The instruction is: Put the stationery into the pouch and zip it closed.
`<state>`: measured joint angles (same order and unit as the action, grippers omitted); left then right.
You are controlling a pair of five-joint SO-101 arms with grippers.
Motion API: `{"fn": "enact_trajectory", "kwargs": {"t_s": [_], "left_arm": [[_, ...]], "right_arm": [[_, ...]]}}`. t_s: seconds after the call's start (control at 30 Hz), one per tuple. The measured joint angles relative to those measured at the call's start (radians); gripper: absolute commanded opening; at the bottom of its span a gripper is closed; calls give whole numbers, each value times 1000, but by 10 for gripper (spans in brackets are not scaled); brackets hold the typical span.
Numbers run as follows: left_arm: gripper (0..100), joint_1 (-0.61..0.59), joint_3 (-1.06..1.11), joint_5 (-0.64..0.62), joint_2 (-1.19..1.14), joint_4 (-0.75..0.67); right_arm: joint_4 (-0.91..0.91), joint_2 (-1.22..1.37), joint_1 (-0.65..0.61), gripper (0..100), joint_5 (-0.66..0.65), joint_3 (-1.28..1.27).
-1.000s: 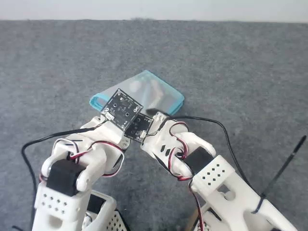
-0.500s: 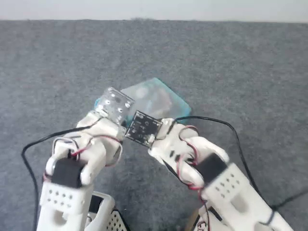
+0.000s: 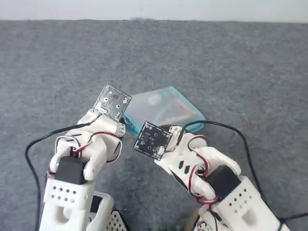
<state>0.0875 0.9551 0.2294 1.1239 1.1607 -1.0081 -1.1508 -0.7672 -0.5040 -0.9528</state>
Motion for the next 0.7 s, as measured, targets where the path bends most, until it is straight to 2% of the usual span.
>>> {"fn": "enact_trajectory", "kwargs": {"t_s": [0.37, 0.7], "left_arm": [[11, 0, 21, 0, 0, -2], [11, 2, 48, 0, -5, -8]], "right_arm": [[-46, -66, -2, 6, -2, 0], [-49, -75, 123, 6, -20, 3]]}}
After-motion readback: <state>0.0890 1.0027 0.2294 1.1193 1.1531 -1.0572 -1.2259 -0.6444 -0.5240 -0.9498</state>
